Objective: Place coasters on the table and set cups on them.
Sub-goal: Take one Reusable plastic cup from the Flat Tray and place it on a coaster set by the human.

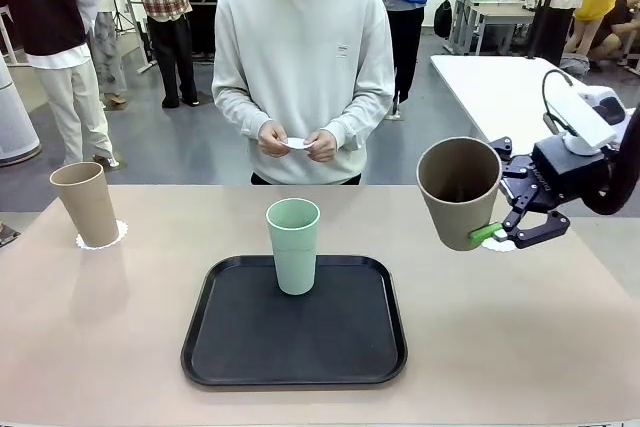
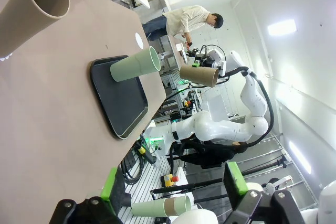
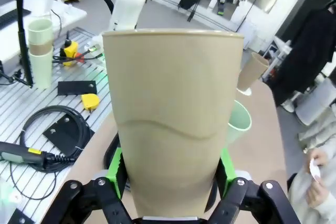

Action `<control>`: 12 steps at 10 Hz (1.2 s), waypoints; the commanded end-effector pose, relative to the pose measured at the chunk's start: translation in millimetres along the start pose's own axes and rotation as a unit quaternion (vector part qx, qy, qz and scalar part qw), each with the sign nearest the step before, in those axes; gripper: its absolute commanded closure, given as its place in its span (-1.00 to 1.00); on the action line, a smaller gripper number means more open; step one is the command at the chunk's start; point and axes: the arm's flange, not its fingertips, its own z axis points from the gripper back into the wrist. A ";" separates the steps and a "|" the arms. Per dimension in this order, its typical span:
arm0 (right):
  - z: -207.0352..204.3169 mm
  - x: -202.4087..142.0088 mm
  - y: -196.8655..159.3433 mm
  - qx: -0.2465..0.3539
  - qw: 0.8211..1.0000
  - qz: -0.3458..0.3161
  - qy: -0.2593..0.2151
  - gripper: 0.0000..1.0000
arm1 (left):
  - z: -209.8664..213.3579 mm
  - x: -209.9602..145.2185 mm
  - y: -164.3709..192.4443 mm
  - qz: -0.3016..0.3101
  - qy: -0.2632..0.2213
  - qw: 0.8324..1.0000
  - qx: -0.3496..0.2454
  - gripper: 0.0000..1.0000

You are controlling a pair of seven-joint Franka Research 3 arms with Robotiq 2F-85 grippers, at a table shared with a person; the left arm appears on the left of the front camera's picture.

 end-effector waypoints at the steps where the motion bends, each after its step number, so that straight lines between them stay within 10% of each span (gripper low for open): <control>1: 0.3 9.6 18.2 -0.028 0.999 0.028 -0.017 -0.64 | 1.1 -0.6 -2.3 -0.003 -0.001 1.000 -0.003 -1.00; 9: 15.7 6.6 7.3 -0.022 1.000 0.009 0.006 -0.64 | 1.1 -0.6 -2.3 -0.003 -0.001 1.000 -0.003 -1.00; 12: 70.9 -33.8 -23.5 -0.038 0.988 -0.054 -0.141 -0.64 | 1.1 -0.6 -2.3 -0.003 -0.001 1.000 -0.003 -1.00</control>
